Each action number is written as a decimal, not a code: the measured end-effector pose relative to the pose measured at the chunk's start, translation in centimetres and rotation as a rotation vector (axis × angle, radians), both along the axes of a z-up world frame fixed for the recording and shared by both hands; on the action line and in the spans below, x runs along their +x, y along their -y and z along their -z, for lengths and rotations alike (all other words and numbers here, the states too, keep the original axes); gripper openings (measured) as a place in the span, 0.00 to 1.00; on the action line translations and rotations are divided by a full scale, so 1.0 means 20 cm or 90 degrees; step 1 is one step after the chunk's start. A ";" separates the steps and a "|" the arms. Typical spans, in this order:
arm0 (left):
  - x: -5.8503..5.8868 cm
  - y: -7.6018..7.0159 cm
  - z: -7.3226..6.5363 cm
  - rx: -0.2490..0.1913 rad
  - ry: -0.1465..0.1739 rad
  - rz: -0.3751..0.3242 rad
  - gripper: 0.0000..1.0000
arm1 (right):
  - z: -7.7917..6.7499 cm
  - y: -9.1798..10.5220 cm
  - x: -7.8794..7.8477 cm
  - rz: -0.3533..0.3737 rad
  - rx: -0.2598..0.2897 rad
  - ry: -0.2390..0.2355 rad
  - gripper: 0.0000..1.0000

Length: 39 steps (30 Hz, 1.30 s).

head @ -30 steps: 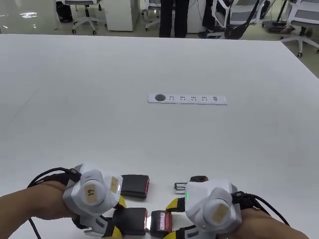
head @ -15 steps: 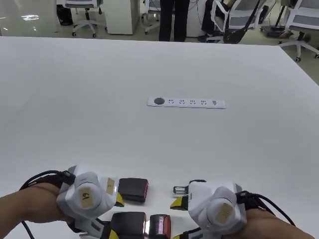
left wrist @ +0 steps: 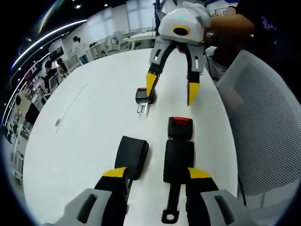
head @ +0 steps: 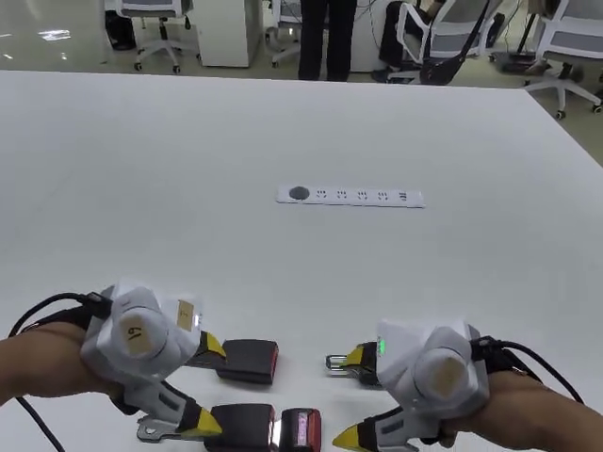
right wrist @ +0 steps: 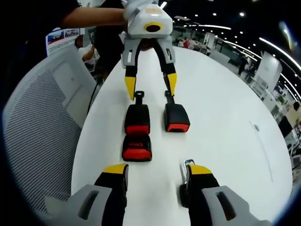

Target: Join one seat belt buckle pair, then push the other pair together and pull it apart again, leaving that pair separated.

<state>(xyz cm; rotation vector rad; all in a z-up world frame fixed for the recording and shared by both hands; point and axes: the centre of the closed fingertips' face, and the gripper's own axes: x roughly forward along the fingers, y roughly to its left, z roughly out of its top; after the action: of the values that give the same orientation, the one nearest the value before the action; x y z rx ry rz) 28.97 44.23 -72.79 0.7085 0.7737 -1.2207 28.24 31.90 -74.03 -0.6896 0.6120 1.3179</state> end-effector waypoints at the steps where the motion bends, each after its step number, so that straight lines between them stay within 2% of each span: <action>1: 0.01 0.00 -0.01 -0.002 0.002 -0.003 0.50 | -0.01 0.01 0.01 0.002 -0.001 0.002 0.48; 3: 0.05 -0.01 -0.01 -0.004 0.006 -0.009 0.50 | -0.02 0.03 0.03 0.007 -0.005 0.004 0.48; 6: 0.08 0.01 -0.02 -0.003 0.010 -0.011 0.51 | -0.01 0.07 0.08 0.015 -0.008 0.005 0.48; 16: 0.17 0.02 0.00 0.010 0.016 -0.001 0.51 | 0.01 0.17 0.16 0.028 -0.020 0.009 0.47; 19: 0.18 0.04 0.02 0.019 0.004 0.011 0.51 | 0.04 0.20 0.18 0.027 -0.027 0.009 0.47; 22: 0.19 0.03 0.07 0.038 0.001 0.027 0.51 | 0.08 0.23 0.20 0.026 -0.040 0.010 0.46; 25: 0.22 0.01 0.11 0.053 -0.002 0.034 0.51 | 0.09 0.24 0.22 0.027 -0.045 0.010 0.46; 33: 0.25 0.01 0.17 0.065 -0.016 0.045 0.45 | 0.13 0.28 0.29 0.023 -0.054 0.013 0.41; 39: 0.27 0.02 0.21 0.076 -0.028 0.056 0.40 | 0.18 0.28 0.30 0.013 -0.063 0.005 0.37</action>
<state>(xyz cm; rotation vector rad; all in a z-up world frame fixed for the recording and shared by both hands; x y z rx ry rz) 34.29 43.74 -77.06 0.8220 0.8652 -1.2814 34.28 26.27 -77.58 -0.7671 0.6798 1.2722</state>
